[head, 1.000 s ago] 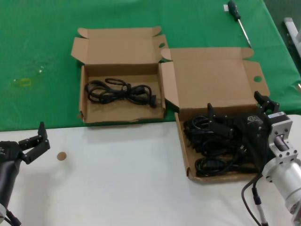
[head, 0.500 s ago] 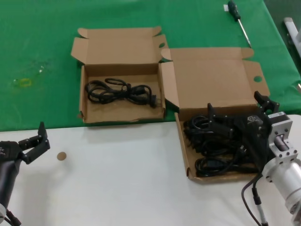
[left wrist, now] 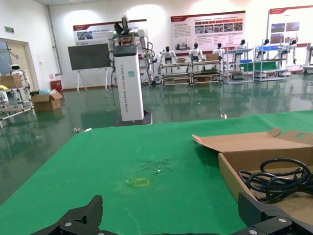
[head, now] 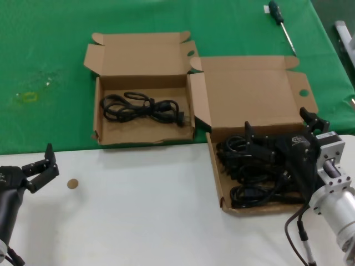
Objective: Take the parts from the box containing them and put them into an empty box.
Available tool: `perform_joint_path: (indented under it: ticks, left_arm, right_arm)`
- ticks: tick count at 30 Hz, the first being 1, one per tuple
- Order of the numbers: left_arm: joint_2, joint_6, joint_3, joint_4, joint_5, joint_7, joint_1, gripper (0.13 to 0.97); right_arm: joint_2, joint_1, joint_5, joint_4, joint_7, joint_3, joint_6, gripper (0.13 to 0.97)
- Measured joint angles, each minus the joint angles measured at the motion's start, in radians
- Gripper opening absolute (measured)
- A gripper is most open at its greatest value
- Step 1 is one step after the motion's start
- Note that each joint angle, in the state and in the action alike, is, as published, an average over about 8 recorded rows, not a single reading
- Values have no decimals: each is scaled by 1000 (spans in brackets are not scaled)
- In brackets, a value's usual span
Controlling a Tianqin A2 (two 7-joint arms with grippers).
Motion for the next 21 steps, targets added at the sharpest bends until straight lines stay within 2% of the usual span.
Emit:
perform_joint_path:
  ticks: [21]
  left_arm:
    - [0, 0, 0, 0, 0, 0, 0, 966]
  right_arm:
    - [0, 0, 0, 0, 0, 0, 0, 966]
